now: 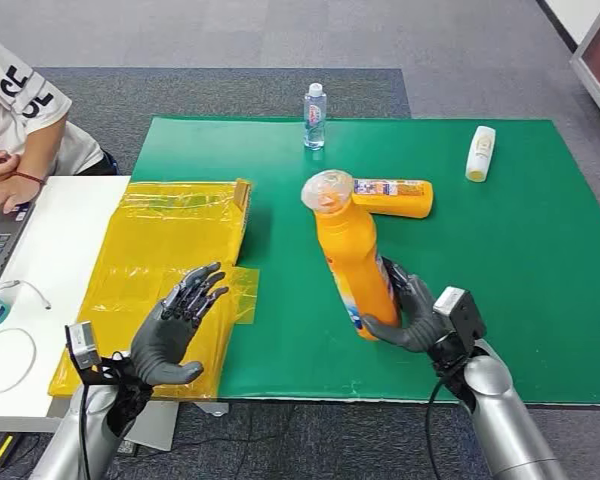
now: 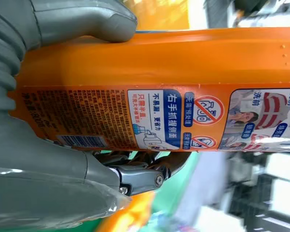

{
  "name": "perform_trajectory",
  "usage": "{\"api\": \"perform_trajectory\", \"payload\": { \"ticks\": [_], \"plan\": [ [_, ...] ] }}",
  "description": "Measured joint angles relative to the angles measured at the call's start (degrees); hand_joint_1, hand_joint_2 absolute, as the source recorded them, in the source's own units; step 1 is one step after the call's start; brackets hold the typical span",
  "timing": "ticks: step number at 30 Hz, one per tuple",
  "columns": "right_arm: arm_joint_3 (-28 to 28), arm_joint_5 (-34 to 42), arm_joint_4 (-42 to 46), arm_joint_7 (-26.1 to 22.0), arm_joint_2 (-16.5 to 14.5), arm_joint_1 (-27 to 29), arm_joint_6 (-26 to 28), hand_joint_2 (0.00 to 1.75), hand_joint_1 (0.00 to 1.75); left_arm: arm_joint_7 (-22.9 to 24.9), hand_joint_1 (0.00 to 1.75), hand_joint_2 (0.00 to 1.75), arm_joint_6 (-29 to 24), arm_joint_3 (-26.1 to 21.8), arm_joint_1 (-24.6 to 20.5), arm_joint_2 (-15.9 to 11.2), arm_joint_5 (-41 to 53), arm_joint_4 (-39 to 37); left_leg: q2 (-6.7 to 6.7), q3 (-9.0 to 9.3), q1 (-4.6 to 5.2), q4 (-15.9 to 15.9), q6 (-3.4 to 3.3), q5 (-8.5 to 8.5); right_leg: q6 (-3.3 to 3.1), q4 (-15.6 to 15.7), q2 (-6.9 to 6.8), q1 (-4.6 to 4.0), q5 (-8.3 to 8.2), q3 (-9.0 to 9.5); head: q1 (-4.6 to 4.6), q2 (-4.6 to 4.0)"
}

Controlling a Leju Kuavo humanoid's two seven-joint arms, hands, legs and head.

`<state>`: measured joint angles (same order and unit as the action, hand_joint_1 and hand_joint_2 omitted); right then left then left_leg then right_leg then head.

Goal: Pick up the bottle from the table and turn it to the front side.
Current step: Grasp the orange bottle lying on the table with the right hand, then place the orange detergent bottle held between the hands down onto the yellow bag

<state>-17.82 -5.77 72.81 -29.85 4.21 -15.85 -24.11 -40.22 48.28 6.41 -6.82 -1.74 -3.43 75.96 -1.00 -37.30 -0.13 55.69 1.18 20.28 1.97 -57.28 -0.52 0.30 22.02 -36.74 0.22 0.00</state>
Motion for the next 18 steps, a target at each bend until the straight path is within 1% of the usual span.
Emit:
{"api": "perform_trajectory", "payload": {
  "ticks": [3, 8, 13, 18],
  "plan": [
    [-1.65, -1.61, 2.13, 0.02, -0.78, -0.05, 1.35, 1.75, 1.75, 0.00, 0.00, 1.75, 0.45, -0.14, -0.92, 0.25, 0.19, -0.82, 0.00, -0.01, 0.01, 0.00, 0.00, 0.01, 0.00, 0.00, 0.01, 0.00, 0.00, 0.00, 0.00, 0.00],
    [-5.93, -7.82, 4.83, -0.08, -2.06, -0.08, 5.67, 1.75, 1.75, 0.00, 0.00, 1.75, 0.62, -0.14, -2.32, 0.57, 0.23, -2.61, 0.00, -0.02, 0.03, 0.00, -0.02, 0.02, 0.02, 0.01, 0.01, 0.03, -0.01, 0.00, 0.00, 0.00],
    [-9.98, -13.03, 5.06, -0.06, -2.73, -0.03, 9.78, 1.75, 1.75, 0.00, 0.00, 1.75, 0.15, -0.14, -3.03, 0.58, 0.26, -3.62, 0.00, -0.02, 0.02, 0.00, -0.01, 0.02, 0.01, 0.01, 0.01, 0.02, -0.01, -0.03, 0.01, 0.00],
    [-12.19, -15.25, 5.06, 0.04, -3.09, -0.03, 11.63, 1.75, 1.75, -0.01, 0.00, 1.75, 0.06, -0.12, -3.28, 0.58, 0.24, -4.15, 0.00, -0.03, 0.02, 0.00, 0.00, 0.02, -0.01, 0.01, 0.02, 0.01, 0.01, -0.05, 0.01, 0.00]
  ]
}}
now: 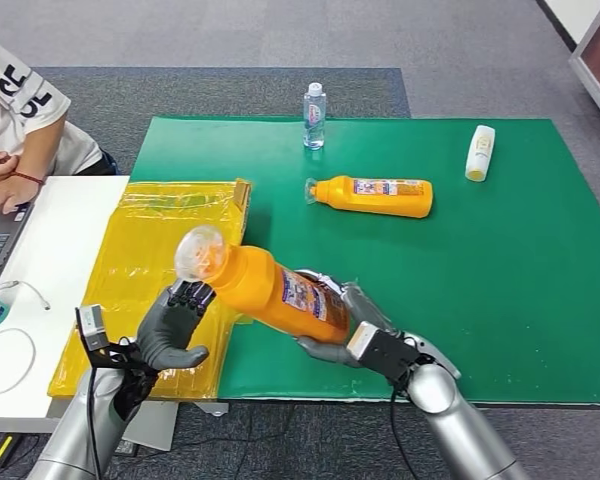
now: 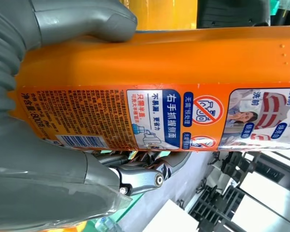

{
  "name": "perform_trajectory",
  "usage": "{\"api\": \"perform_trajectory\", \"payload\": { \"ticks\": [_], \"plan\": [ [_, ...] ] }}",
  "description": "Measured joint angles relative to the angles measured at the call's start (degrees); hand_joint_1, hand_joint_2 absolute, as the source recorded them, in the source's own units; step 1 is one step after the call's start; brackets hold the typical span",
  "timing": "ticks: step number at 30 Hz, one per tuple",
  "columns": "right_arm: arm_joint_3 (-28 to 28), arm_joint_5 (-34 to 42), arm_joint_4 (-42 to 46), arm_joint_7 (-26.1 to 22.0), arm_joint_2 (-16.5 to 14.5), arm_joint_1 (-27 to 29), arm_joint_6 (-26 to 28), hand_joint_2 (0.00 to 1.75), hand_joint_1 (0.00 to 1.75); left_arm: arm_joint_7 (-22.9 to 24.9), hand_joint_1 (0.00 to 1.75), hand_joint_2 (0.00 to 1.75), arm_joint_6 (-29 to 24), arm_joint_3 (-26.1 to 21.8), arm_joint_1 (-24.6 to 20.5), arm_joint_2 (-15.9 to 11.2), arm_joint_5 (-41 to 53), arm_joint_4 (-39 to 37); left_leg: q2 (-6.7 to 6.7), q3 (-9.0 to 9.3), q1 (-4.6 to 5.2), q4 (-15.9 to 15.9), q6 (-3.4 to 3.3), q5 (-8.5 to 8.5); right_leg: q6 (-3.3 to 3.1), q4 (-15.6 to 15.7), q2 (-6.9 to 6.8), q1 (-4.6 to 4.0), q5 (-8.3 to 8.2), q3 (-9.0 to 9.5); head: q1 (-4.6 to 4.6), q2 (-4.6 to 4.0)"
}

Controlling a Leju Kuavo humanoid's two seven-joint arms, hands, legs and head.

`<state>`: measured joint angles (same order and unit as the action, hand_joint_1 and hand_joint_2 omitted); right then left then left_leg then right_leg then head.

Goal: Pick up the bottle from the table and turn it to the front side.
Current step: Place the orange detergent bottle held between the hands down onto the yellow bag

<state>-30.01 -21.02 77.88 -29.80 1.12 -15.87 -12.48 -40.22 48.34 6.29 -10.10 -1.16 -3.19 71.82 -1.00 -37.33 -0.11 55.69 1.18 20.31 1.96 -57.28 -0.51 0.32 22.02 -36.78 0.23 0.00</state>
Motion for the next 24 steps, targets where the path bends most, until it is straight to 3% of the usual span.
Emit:
{"api": "perform_trajectory", "payload": {
  "ticks": [8, 24],
  "plan": [
    [-5.25, -11.53, -3.61, 1.90, -1.35, -0.82, 9.47, 1.75, 1.75, 0.01, 0.00, 1.75, 0.57, 1.13, -1.83, -0.19, 0.19, -0.17, 0.00, -0.01, 0.00, 0.00, 0.01, -0.01, 0.00, 0.00, -0.01, 0.00, 0.00, 0.00, -0.01, 0.00],
    [-11.28, -12.51, -9.08, 1.93, -3.68, -3.88, 10.83, 1.75, 1.75, -0.02, 0.00, 1.75, 1.41, 6.50, -6.20, -1.67, 0.08, -2.32, 0.00, -0.02, 0.00, 0.00, 0.01, -0.01, -0.01, 0.00, 0.00, 0.00, -0.01, -0.03, 0.00, 0.00]
  ]
}}
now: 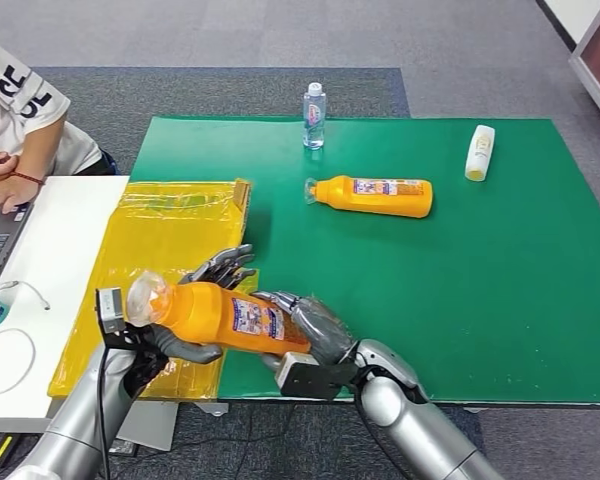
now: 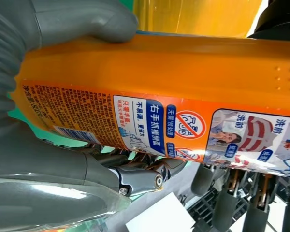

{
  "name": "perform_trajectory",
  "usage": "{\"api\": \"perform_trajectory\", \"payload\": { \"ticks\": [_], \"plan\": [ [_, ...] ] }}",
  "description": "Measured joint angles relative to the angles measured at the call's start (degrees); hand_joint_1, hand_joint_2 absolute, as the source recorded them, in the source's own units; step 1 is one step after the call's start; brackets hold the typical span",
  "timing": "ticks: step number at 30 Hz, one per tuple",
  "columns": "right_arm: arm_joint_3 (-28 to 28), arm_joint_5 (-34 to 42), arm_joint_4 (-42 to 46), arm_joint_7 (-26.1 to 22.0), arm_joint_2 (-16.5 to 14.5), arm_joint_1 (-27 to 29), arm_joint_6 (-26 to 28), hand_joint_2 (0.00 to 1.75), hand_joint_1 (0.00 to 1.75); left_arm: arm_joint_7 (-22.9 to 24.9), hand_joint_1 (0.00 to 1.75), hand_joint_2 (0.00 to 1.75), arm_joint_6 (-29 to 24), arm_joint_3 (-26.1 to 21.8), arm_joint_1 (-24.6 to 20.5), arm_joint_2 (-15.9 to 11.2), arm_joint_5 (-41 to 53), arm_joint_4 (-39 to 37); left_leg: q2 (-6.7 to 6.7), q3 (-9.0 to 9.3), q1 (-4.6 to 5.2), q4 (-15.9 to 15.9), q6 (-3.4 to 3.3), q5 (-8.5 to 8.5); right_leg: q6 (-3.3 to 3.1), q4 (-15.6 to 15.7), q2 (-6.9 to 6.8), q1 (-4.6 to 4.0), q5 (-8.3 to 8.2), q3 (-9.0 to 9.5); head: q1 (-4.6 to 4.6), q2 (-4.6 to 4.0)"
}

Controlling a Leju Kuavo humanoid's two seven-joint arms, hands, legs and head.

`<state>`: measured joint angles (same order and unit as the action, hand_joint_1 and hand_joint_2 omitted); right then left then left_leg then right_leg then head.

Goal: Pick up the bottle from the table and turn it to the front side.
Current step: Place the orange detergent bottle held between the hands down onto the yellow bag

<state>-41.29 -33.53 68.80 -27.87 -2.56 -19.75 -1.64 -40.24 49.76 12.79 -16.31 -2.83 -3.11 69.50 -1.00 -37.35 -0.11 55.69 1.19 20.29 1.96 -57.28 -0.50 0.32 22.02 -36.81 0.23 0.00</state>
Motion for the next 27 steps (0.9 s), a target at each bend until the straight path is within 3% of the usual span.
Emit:
{"api": "perform_trajectory", "payload": {
  "ticks": [1, 5, 20, 22, 24, 26, 27],
  "plan": [
    [-0.09, 0.15, -0.12, 0.00, -0.07, -0.09, 0.08, 1.75, 1.75, 0.00, 0.00, 1.75, 0.13, 0.18, -0.18, -0.12, -0.14, -0.28, 0.00, 0.00, 0.00, 0.00, 0.00, 0.00, 0.00, 0.00, 0.00, 0.00, 0.00, 0.00, 0.00, 0.00],
    [-0.15, 0.57, -0.21, 0.05, -0.15, -0.21, 0.72, 1.75, 1.75, 0.00, 1.72, 1.75, 0.36, 0.80, -0.70, -0.57, -0.44, -1.25, 0.00, 0.00, 0.00, 0.00, 0.00, 0.00, 0.00, 0.00, 0.00, 0.00, 0.00, 0.00, 0.00, 0.00],
    [-0.37, -1.27, -0.13, 1.78, -0.15, -0.14, 2.84, 1.75, 1.75, 0.00, 1.75, 1.75, -0.21, 1.63, -1.05, -0.97, -0.87, -1.87, 0.00, 0.00, 0.00, 0.00, 0.00, 0.00, 0.00, 0.00, 0.00, 0.00, 0.00, 0.00, -0.01, 0.00],
    [-0.44, -1.64, -0.13, 2.01, -0.15, -0.10, 3.26, 1.75, 1.43, 0.00, 1.75, 1.75, -0.60, 1.74, -1.04, -0.97, -0.76, -1.87, 0.00, 0.00, 0.00, 0.00, 0.00, 0.00, 0.00, 0.00, 0.00, 0.00, 0.00, 0.00, -0.01, 0.00],
    [-0.45, -1.80, -0.13, 2.26, -0.15, -0.01, 3.62, 1.75, 0.56, 0.00, 1.75, 1.75, -0.96, 1.85, -1.02, -0.97, -0.61, -1.87, 0.00, 0.00, 0.00, 0.00, 0.00, 0.00, 0.00, 0.00, 0.00, 0.00, 0.00, 0.00, -0.01, 0.00],
    [-0.42, -1.78, -0.13, 2.49, -0.15, 0.14, 3.94, 1.75, 0.00, 0.00, 1.75, 1.75, -1.29, 1.91, -0.95, -0.97, -0.38, -1.82, 0.00, 0.00, 0.00, 0.00, 0.00, 0.00, 0.00, 0.00, 0.00, 0.00, 0.00, 0.00, -0.01, 0.00],
    [-0.31, -1.65, -0.13, 2.57, -0.15, 0.23, 4.08, 1.75, 0.00, 0.00, 1.75, 1.75, -1.51, 1.93, -0.84, -0.97, -0.23, -1.74, 0.00, 0.00, 0.00, 0.00, 0.00, 0.00, 0.00, 0.00, 0.00, 0.00, 0.00, 0.00, -0.01, 0.00]
  ]
}}
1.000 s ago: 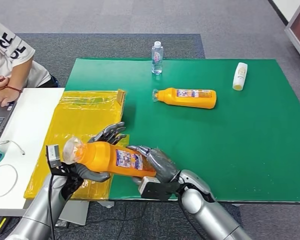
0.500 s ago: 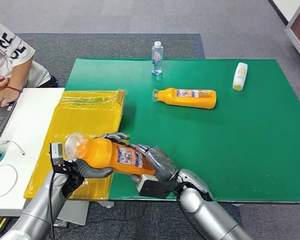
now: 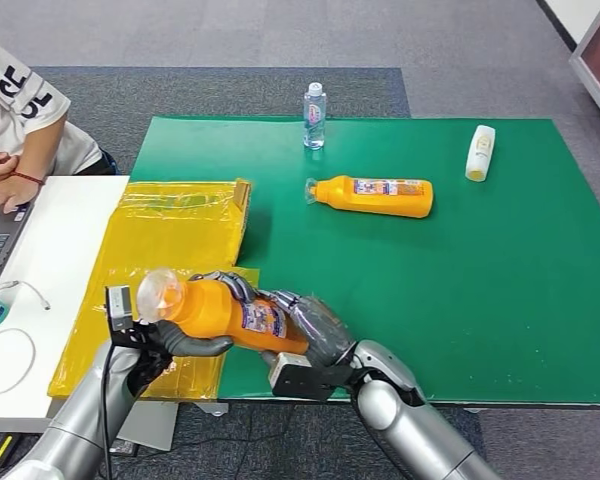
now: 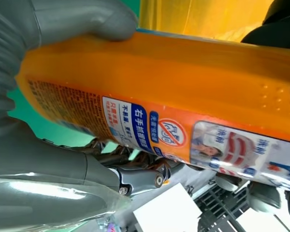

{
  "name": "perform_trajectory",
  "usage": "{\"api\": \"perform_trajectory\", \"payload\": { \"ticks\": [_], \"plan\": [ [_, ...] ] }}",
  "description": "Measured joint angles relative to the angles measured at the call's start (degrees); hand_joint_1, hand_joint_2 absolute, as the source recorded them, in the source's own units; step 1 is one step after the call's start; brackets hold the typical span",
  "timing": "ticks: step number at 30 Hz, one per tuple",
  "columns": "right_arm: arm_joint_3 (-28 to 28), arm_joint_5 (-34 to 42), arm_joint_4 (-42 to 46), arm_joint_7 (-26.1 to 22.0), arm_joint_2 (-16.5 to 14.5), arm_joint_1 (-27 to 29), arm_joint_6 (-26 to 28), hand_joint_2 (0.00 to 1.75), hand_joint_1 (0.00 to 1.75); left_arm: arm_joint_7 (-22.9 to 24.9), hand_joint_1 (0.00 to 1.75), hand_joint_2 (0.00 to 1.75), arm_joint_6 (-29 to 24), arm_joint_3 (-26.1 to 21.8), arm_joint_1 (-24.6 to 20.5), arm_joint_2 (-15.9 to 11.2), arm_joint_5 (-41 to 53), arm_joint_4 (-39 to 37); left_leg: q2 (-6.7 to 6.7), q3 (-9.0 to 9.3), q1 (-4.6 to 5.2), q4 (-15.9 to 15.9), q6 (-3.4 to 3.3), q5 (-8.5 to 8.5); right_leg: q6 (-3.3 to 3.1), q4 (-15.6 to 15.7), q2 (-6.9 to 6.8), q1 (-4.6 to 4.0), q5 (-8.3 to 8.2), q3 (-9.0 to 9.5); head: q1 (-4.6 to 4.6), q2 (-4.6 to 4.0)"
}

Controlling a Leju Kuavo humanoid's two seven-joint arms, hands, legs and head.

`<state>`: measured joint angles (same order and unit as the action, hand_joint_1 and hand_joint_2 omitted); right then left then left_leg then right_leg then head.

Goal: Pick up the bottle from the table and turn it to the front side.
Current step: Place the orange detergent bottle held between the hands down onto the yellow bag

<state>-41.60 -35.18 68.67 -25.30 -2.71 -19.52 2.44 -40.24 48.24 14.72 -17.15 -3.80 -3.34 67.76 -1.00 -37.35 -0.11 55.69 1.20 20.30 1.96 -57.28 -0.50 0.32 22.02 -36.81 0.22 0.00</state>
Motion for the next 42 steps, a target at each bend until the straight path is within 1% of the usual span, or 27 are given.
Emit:
{"api": "perform_trajectory", "payload": {
  "ticks": [7, 11, 16, 20, 22, 24, 27, 30, 32, 34, 37, 39, 42],
  "plan": [
    [2.36, 3.08, -0.19, -0.11, -0.09, 0.76, -0.56, 1.75, 0.00, 0.02, 1.75, 1.75, -2.41, 0.06, 1.99, -0.58, 2.12, 2.19, -0.02, -0.01, 0.00, 0.00, 0.00, 0.00, -0.01, 0.00, 0.01, -0.01, 0.01, -0.03, -0.01, 0.00],
    [4.94, 5.18, -0.64, -0.74, -0.17, 1.43, -1.52, 1.75, 0.00, 0.02, 1.75, 1.75, -6.83, 1.60, 3.07, -1.77, 5.37, 4.86, -0.02, -0.02, 0.00, 0.00, 0.00, 0.01, -0.01, 0.00, 0.01, 0.00, 0.01, -0.04, -0.01, 0.00],
    [9.83, 9.00, -0.80, -1.92, -0.15, 1.46, -1.89, 1.75, 0.00, 0.03, 1.75, 1.75, -12.63, 6.72, 3.13, -5.51, 7.44, 7.71, -0.02, -0.01, 0.00, 0.00, 0.01, 0.00, -0.01, 0.00, 0.01, 0.00, 0.00, -0.05, 0.00, 0.00],
    [16.12, 13.66, 0.05, -2.18, 0.15, 0.37, -3.99, 1.75, 0.00, 0.04, 1.75, 1.75, -16.17, 11.88, 2.23, -9.53, 10.37, 9.31, -0.02, -0.01, 0.00, 0.00, 0.03, -0.02, -0.01, 0.00, 0.02, 0.00, -0.02, -0.05, -0.01, 0.00],
    [19.24, 15.50, 0.50, -2.34, 0.45, -0.44, -5.55, 1.75, 0.00, 0.12, 1.75, 1.75, -18.09, 14.55, 0.97, -12.13, 13.73, 9.16, -0.02, -0.01, -0.01, 0.00, 0.05, -0.05, -0.01, 0.00, 0.02, -0.01, -0.04, -0.06, 0.00, 0.00],
    [21.83, 16.42, 0.63, -2.82, 0.70, -1.15, -7.01, 1.75, 0.00, 0.09, 1.75, 1.75, -19.07, 17.04, -1.32, -15.27, 16.33, 8.57, -0.02, 0.00, -0.02, 0.00, 0.10, -0.09, -0.05, 0.00, 0.02, -0.03, -0.08, -0.06, 0.00, 0.00],
    [24.01, 16.38, 0.30, -3.68, 0.86, -1.73, -8.13, 1.75, 0.00, -0.15, 1.75, 1.75, -17.79, 19.21, -5.65, -20.24, 16.47, 7.40, -0.08, 0.02, -0.10, 0.00, 0.19, -0.14, -0.19, -0.03, 0.09, -0.12, -0.16, -0.06, 0.02, 0.00],
    [24.44, 15.56, -1.12, -4.40, 0.85, -2.11, -8.28, 1.75, 0.00, 0.32, 1.75, 1.75, -14.26, 20.26, -10.05, -25.56, 13.80, 6.78, -0.19, 0.01, -0.27, 0.00, 0.34, -0.22, -0.36, -0.06, 0.19, -0.29, -0.27, -0.13, 0.01, 0.00],
    [24.34, 14.95, -2.56, -4.82, 0.78, -2.35, -7.97, 1.75, 0.00, 1.78, 1.75, 1.75, -10.70, 20.93, -13.10, -29.83, 10.65, 6.66, -0.22, -0.03, -0.35, 0.00, 0.44, -0.29, -0.44, -0.09, 0.21, -0.37, -0.29, -0.22, 0.02, 0.00],
    [24.02, 14.51, -4.16, -5.17, 0.54, -2.68, -7.48, 1.75, 0.00, 4.49, 1.75, 1.75, -6.52, 21.68, -16.87, -34.14, 6.60, 6.69, -0.21, -0.11, -0.43, 0.00, 0.53, -0.35, -0.49, -0.13, 0.20, -0.45, -0.29, -0.30, 0.02, 0.00],
    [23.09, 14.29, -6.54, -5.54, -0.04, -3.29, -6.85, 1.75, 0.00, 10.84, 1.75, 1.75, -2.01, 23.44, -23.96, -39.42, 1.52, 7.11, -0.19, -0.22, -0.49, 0.00, 0.58, -0.40, -0.54, -0.15, 0.19, -0.52, -0.31, -0.38, 0.02, 0.00],
    [22.44, 14.29, -7.79, -5.66, -0.33, -3.48, -6.49, 1.75, 0.00, 15.56, 1.75, 1.75, -0.24, 25.49, -29.37, -42.12, -1.50, 7.48, -0.19, -0.28, -0.51, 0.00, 0.59, -0.42, -0.57, -0.15, 0.18, -0.55, -0.34, -0.42, 0.01, 0.00],
    [21.44, 14.28, -9.23, -5.69, -0.81, -3.64, -6.26, 1.75, 0.00, 20.75, 1.75, 1.75, 0.84, 30.28, -37.57, -44.84, -5.70, 7.95, -0.18, -0.32, -0.50, 0.00, 0.58, -0.43, -0.58, -0.15, 0.17, -0.54, -0.35, -0.44, 0.01, 0.00]
  ]
}}
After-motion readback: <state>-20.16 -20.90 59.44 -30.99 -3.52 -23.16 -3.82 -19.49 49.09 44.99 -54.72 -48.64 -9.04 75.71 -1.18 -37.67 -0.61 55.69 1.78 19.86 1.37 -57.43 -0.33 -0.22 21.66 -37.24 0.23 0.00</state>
